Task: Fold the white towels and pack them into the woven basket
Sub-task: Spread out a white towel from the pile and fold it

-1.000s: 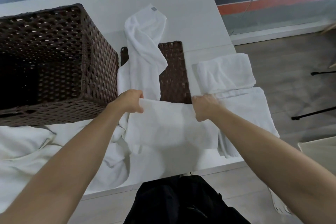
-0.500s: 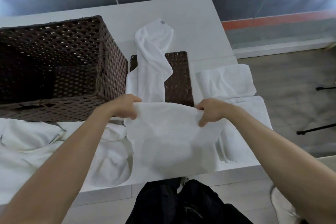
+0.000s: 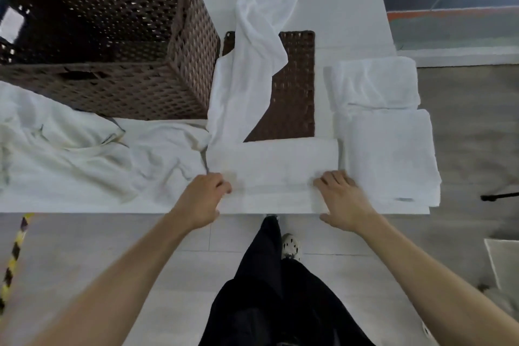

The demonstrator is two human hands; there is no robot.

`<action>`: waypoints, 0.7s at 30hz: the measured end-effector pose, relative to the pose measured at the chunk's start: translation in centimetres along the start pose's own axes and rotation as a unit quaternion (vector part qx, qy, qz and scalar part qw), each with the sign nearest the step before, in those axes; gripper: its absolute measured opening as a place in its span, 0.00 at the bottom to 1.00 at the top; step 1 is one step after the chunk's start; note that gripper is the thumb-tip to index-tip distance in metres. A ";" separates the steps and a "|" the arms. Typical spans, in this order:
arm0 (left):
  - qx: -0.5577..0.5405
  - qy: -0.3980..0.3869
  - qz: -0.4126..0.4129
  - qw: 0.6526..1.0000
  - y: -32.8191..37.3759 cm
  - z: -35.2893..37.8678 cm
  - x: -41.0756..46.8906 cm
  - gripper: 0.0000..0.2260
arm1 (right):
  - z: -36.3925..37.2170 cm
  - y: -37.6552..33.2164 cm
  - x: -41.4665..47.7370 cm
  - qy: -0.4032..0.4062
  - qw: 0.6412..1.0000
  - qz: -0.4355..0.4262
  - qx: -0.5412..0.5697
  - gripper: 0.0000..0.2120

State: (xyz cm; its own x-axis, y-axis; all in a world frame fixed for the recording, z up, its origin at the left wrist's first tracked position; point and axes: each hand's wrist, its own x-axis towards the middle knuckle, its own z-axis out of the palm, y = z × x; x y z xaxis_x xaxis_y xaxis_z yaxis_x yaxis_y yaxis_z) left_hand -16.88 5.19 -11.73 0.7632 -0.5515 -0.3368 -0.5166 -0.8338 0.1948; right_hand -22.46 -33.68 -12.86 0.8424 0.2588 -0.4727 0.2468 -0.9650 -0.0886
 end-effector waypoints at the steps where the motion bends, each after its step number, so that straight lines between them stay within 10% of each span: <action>1: -0.009 -0.047 -0.024 0.999 0.2 1.3 -0.8 0.27 | 0.7 -0.2 -0.3 0.004 1.000 0.007 -0.006 0.35; 7: -0.065 0.116 -0.068 0.989 1.2 1.4 1.0 0.10 | -0.5 -3.0 1.9 0.188 0.980 0.058 0.043 0.27; 11: -0.049 0.166 -0.063 0.983 1.5 -0.2 5.9 0.17 | -1.8 -6.1 5.4 0.260 0.961 0.049 0.084 0.27; 21: -0.012 -0.138 -0.194 0.971 -3.7 -4.2 11.8 0.31 | 4.4 -3.9 6.1 0.143 0.990 0.017 0.002 0.33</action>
State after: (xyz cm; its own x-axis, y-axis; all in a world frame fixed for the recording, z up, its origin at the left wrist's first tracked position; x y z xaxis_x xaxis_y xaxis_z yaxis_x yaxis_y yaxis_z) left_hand -4.32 1.67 -12.57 0.7640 -0.1711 -0.6221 -0.1995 -0.9796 0.0244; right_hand -20.34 -28.56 -19.25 0.9512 0.2279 -0.2080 0.2154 -0.9732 -0.0810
